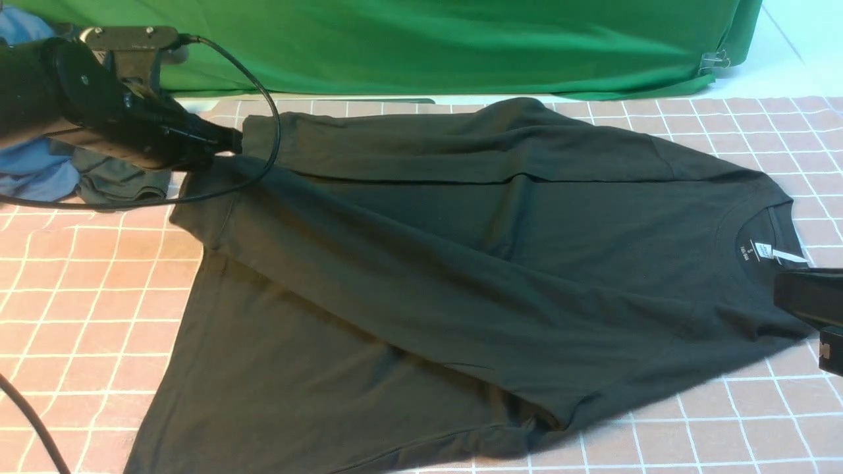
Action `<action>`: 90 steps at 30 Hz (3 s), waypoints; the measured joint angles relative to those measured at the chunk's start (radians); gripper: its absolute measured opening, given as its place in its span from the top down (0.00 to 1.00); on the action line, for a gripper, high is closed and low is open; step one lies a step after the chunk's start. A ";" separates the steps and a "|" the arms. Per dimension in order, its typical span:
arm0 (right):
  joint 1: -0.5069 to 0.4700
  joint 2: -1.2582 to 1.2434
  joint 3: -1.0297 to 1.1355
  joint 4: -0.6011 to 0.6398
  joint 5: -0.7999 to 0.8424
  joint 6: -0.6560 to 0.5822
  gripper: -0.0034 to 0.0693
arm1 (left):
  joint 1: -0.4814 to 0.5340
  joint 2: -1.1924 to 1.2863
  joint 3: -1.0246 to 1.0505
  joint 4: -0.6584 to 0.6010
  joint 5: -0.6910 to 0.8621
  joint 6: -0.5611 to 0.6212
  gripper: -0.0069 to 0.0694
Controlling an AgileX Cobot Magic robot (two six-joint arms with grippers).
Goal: Fold a long-sleeved shirt over a pink coffee tablecloth.
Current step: 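Fold the left side of the black T-shirt inward over its body, then grab the top left corner of the dark shirt with the left gripper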
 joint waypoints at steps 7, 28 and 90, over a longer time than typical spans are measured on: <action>0.000 0.000 0.000 0.000 -0.004 0.000 0.83 | 0.000 0.001 0.000 -0.001 -0.012 0.000 0.83; 0.000 0.000 0.000 0.000 -0.003 0.008 0.83 | 0.000 0.221 -0.395 0.017 0.224 -0.386 0.32; 0.000 0.000 0.000 0.000 -0.001 0.016 0.83 | 0.000 0.497 -0.679 0.028 0.292 -0.290 0.89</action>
